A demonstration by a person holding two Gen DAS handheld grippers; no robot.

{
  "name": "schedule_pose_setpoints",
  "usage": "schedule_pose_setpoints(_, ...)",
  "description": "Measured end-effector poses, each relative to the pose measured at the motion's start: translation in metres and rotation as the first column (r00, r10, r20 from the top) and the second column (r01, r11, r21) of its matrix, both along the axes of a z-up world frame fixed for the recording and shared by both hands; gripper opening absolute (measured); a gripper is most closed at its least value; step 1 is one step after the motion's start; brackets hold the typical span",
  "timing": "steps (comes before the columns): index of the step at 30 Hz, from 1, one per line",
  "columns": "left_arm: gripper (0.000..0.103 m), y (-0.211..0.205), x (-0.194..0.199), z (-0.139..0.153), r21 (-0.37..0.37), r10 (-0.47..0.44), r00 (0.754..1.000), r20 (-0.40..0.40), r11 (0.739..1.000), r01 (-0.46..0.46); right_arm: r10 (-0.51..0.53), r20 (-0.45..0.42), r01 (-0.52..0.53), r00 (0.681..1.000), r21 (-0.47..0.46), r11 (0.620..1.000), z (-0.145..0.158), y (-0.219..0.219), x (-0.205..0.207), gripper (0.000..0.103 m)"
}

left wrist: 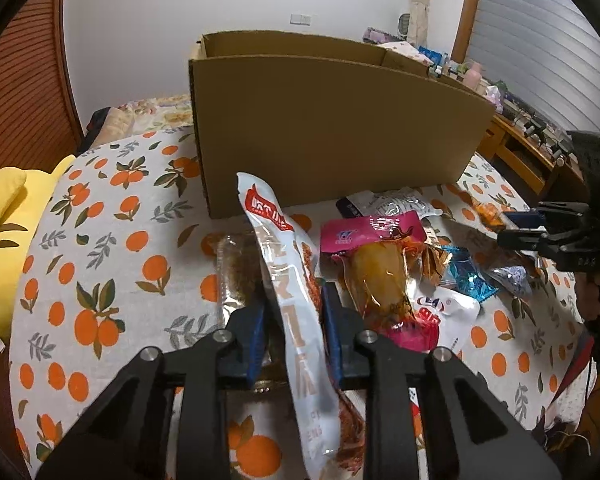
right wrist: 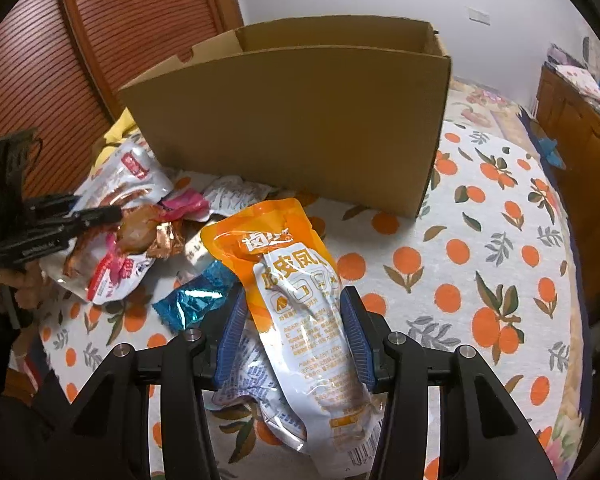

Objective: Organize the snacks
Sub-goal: 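Carry both packets over the box and open both tools to drop them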

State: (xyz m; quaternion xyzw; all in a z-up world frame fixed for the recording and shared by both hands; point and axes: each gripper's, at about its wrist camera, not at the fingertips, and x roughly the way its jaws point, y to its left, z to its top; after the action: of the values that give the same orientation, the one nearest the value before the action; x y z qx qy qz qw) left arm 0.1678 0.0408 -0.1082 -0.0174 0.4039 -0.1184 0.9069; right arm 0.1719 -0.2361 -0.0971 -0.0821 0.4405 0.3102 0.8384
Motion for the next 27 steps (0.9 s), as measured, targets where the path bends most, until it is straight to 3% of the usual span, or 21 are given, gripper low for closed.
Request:
schedule_pose_setpoints(11,0.021,0.022,-0.021,0.040,-0.097,0.005,0.996,0.085,0.995,0.003,0.002,0.014,-0.002,1.000,-0.021,1.000,-0.003,0.003,-0.003,0.048)
schedule_pose_setpoints(27,0.020,0.014,-0.028,0.079,-0.115,-0.018,0.983,0.182,0.993,0.040,-0.009,0.047,0.008,0.999,0.021,1.000,0.006,-0.004,-0.012,0.048)
